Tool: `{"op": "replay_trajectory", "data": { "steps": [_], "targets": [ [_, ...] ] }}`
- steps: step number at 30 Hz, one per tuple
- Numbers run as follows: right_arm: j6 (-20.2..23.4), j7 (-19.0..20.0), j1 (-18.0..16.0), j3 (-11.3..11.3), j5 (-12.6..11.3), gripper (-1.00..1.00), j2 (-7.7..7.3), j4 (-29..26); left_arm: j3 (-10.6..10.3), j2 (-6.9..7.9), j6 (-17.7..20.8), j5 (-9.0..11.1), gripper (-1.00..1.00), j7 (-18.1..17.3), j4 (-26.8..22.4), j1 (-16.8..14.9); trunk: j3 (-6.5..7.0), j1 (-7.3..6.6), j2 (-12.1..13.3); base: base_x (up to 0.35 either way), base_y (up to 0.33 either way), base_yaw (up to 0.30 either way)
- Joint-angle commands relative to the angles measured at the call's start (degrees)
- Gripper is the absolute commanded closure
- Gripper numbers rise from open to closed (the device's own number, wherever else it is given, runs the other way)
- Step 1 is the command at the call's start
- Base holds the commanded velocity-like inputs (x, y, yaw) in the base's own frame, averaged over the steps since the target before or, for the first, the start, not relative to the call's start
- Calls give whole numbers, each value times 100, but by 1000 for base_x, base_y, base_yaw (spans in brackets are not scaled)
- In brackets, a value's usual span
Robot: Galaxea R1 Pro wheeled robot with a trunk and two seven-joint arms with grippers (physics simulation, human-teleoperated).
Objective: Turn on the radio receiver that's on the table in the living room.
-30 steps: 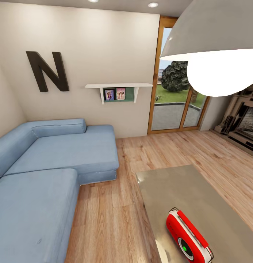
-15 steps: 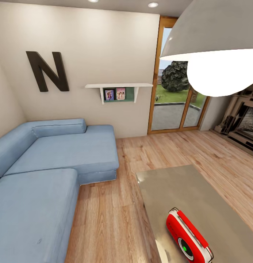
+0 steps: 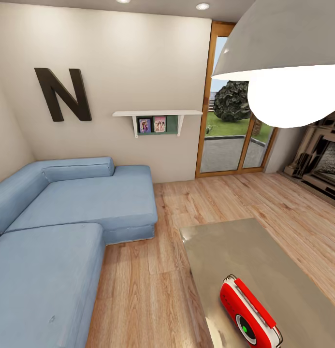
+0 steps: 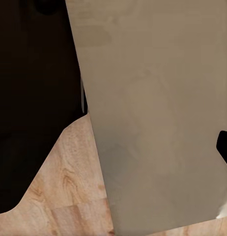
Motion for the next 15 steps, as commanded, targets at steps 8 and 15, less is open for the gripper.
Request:
{"op": "replay_trajectory", "data": {
  "steps": [8, 15],
  "targets": [
    [0, 0, 0, 0, 0, -100, 0, 0, 0, -1, 0, 0, -100, 0, 0, 0, 0, 0, 0, 0, 0, 0],
    [0, 0, 0, 0, 0, -100, 0, 0, 0, -1, 0, 0, -100, 0, 0, 2, 0, 0, 0, 0, 0, 0]
  ]
}}
